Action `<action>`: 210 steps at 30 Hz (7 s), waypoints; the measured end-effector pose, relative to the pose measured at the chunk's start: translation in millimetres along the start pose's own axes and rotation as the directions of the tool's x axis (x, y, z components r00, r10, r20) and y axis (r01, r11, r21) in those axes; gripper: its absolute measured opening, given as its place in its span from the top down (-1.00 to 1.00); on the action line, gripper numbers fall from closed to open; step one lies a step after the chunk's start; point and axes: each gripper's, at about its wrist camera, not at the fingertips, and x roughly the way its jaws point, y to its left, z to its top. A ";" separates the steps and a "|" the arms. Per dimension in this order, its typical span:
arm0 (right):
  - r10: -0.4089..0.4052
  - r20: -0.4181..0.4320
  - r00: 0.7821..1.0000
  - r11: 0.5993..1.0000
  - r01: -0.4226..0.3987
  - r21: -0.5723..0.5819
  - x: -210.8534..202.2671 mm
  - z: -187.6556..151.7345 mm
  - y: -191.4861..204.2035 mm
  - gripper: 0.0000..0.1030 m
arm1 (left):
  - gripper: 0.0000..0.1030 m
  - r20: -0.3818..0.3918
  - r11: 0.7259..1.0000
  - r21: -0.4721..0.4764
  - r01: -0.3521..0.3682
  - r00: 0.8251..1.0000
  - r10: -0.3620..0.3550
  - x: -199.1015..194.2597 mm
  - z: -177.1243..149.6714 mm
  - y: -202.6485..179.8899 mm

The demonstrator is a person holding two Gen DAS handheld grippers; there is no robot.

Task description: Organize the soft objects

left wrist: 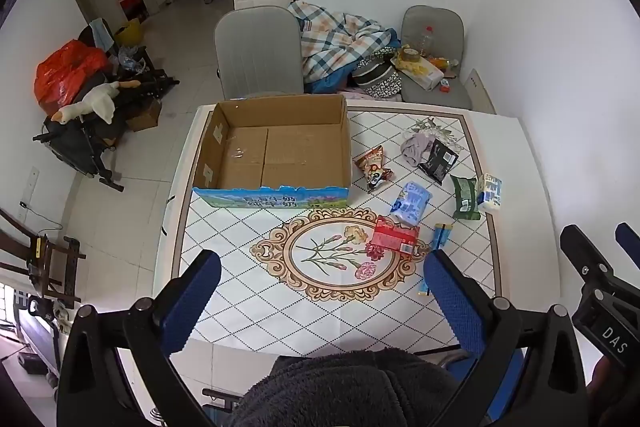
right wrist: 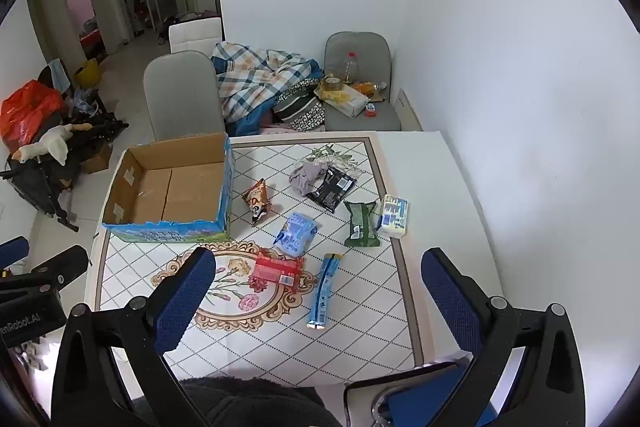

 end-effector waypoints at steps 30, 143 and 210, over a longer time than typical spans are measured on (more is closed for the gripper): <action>-0.012 0.051 0.999 1.000 0.013 -0.019 -4.6 -0.8 4.0 -1.00 | -1.00 0.052 0.999 -0.011 -0.030 0.998 0.031 -9.3 2.5 1.9; 0.152 -0.649 0.745 0.973 0.003 0.232 565.2 -8.4 -126.2 0.26 | 0.18 -0.605 0.937 0.273 0.216 0.796 -0.007 467.9 42.4 -208.4; 0.315 -0.559 0.767 0.949 -0.266 0.170 551.4 112.2 312.3 0.13 | -0.18 -0.483 0.954 -0.229 0.195 0.828 -0.285 432.3 219.3 200.5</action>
